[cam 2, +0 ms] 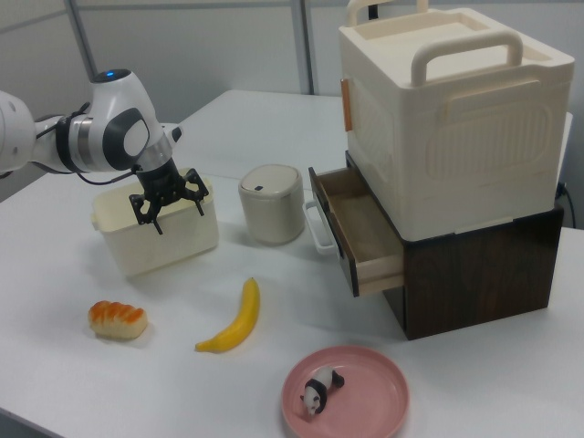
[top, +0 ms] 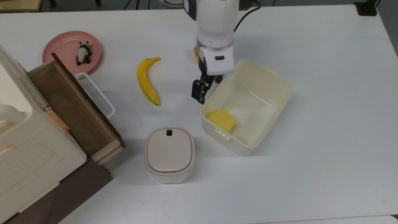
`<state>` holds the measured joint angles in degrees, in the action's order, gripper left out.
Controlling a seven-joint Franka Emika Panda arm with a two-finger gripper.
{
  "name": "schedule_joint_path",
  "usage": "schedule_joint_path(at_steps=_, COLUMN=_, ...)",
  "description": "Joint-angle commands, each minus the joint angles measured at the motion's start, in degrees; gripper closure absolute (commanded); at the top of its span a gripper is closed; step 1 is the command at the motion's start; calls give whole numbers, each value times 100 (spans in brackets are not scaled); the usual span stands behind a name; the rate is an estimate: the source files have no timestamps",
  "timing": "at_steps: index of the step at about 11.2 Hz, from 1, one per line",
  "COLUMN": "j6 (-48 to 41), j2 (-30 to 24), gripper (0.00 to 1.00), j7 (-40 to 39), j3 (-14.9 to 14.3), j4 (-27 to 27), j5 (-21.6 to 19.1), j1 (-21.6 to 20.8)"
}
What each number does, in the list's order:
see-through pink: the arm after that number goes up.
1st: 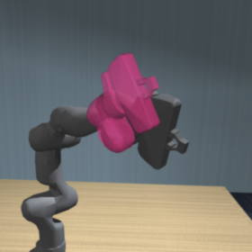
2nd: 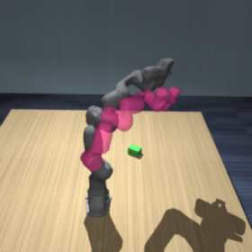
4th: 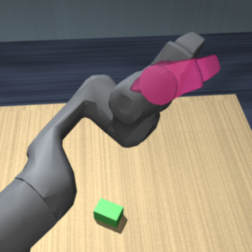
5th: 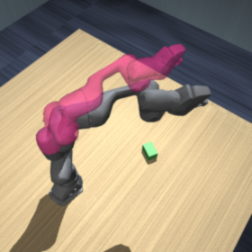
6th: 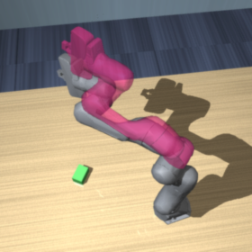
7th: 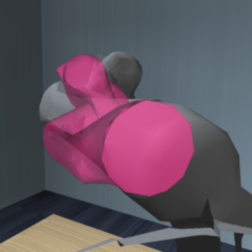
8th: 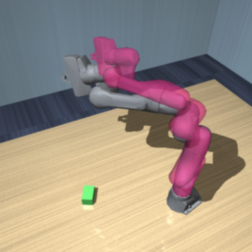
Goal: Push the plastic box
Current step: 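Lift the gripper up out of the box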
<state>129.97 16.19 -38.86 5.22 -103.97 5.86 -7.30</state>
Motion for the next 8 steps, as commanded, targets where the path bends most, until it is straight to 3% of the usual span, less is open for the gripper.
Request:
schedule_joint_path(at_steps=1, j6=-863, j2=-931, gripper=0, j7=-242, j3=-4, j4=-475, j5=82, j1=281)
schedule_joint_path(at_steps=6, j6=-2782, j2=-2022, gripper=0, j7=-350, j3=-13, j4=-387, j5=20, j1=800)
schedule_joint_path(at_steps=8, j6=-3098, j2=-2286, gripper=0, j7=77, j3=-100, j4=-169, j5=-477, j1=1063)
